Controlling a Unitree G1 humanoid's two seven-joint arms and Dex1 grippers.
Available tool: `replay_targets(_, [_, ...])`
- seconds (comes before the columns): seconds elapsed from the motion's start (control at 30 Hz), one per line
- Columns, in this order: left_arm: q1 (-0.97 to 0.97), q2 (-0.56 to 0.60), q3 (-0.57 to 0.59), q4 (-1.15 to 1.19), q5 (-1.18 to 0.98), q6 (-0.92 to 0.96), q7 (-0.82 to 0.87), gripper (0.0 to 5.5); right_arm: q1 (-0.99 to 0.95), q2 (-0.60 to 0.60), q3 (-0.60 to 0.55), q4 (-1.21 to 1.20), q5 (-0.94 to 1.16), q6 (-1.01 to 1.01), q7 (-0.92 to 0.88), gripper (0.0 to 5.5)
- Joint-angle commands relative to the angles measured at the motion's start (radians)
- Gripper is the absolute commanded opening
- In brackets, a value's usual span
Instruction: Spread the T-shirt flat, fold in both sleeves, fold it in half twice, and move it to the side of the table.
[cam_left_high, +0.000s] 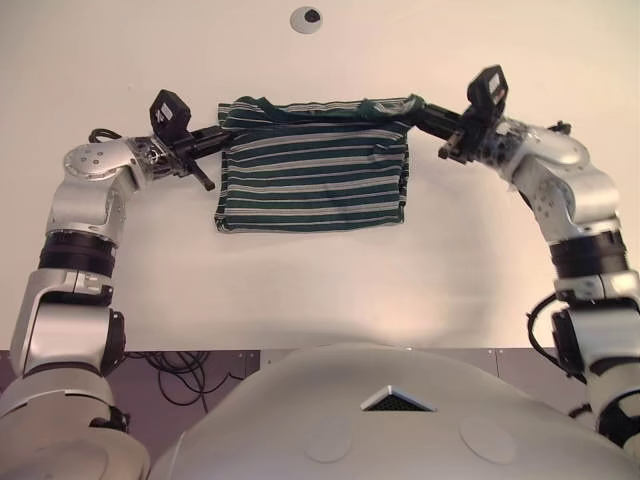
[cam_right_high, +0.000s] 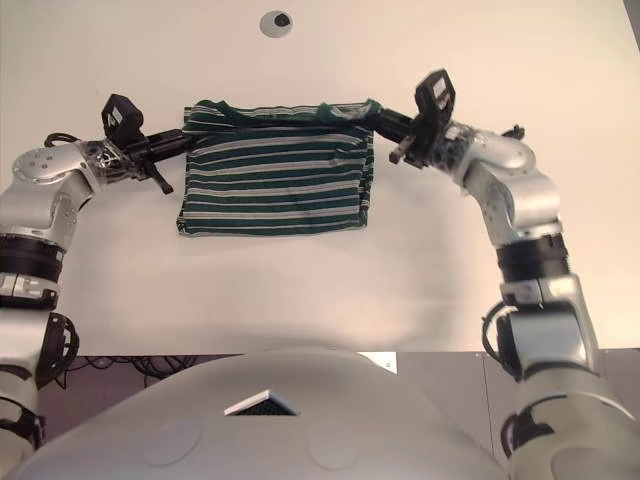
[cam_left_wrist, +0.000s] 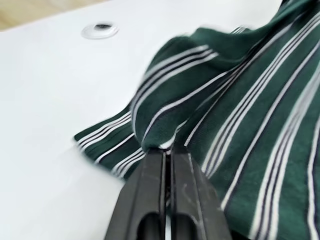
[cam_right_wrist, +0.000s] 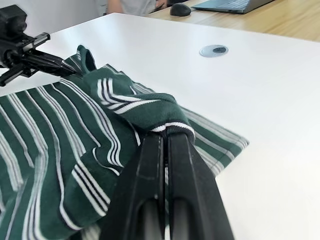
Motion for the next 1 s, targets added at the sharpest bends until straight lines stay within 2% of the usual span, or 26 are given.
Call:
replay_targets(0.03, [-0.031, -0.037, 0.032, 0.078, 0.073, -0.01, 0.013, 0.0, -0.069, 0.058, -0.004, 0.133, -0.074, -0.019, 0.02, 0.02])
replay_targets(0.1, [-0.053, -0.059, 0.056, 0.111, 0.092, -0.008, 0.019, 0.0, -0.1, 0.091, -0.022, 0.204, -0.097, -0.034, 0.025, 0.31])
replay_targets(0.4, [-0.183, -0.13, 0.248, 0.257, 0.037, 0.136, 0.07, 1.35, -0.245, 0.201, -0.147, 0.497, -0.158, -0.103, -0.057, 1.72])
replay_targets(0.47, [-0.202, -0.14, 0.291, 0.258, 0.013, 0.188, 0.067, 1.63, -0.241, 0.211, -0.158, 0.495, -0.168, -0.137, -0.041, 2.04])
replay_targets(0.53, [-0.188, -0.14, 0.307, 0.232, 0.024, 0.152, 0.062, 1.93, -0.181, 0.205, -0.117, 0.402, -0.214, -0.255, 0.021, 2.38])
replay_targets(0.67, [-0.01, -0.14, 0.272, -0.065, 0.011, -0.054, -0.156, 1.99, -0.056, 0.166, -0.006, 0.23, -0.356, -0.507, 0.09, 2.87])
replay_targets(0.77, [0.14, -0.112, 0.15, -0.228, 0.109, -0.175, -0.273, 1.99, -0.062, 0.12, 0.096, 0.292, -0.585, -0.628, -0.01, 2.87])
replay_targets(0.9, [0.181, -0.044, 0.025, -0.187, 0.373, -0.412, -0.225, 1.99, -0.087, 0.074, 0.168, 0.38, -0.774, -0.688, -0.109, 2.87])
replay_targets(1.0, [0.153, 0.068, -0.108, -0.109, 0.729, -0.62, -0.06, 1.99, -0.036, 0.002, 0.218, 0.324, -0.832, -0.714, -0.035, 2.87])
